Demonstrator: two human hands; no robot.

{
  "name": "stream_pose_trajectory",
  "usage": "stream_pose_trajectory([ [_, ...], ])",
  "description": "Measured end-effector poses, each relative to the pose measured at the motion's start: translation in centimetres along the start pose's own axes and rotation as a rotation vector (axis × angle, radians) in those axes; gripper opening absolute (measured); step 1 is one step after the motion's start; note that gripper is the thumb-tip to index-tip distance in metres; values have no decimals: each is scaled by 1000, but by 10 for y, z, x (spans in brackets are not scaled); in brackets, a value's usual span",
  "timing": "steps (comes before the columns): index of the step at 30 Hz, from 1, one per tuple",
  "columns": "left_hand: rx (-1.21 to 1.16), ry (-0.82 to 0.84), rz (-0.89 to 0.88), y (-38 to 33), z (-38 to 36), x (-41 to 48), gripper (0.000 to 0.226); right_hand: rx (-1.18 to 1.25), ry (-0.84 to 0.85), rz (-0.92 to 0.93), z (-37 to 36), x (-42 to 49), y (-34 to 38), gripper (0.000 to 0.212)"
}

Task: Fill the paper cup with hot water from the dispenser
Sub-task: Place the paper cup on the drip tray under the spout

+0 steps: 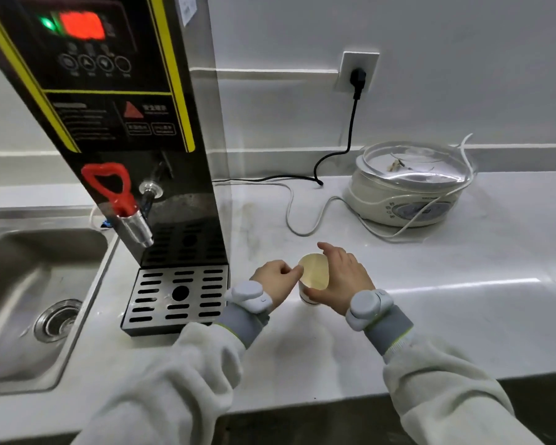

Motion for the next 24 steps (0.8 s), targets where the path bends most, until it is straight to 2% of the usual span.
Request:
stream_pose_trajectory([
  [5,-24,-55,49,25,29,-7,21,12,26,72,-14,0,42,84],
  [13,-132,-170,70,64,83,-25,26,7,54,192,-38,4,112,85],
  [21,-134,-307,96,96,139,-34,27,81,114,260,-56,9,157,88],
  [24,-136,-321,125,112,158,-34,23,95,112,205,-63,14,166,75],
])
Point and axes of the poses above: each hand's wrist, its own x-axis towards the middle knuckle, its own z-axis out of the back of the hand, y = z × x, the point moved 4 cm from there along x, towards the middle knuckle, and after that the axes turned 2 degrees about z, right-handed, at the moved point
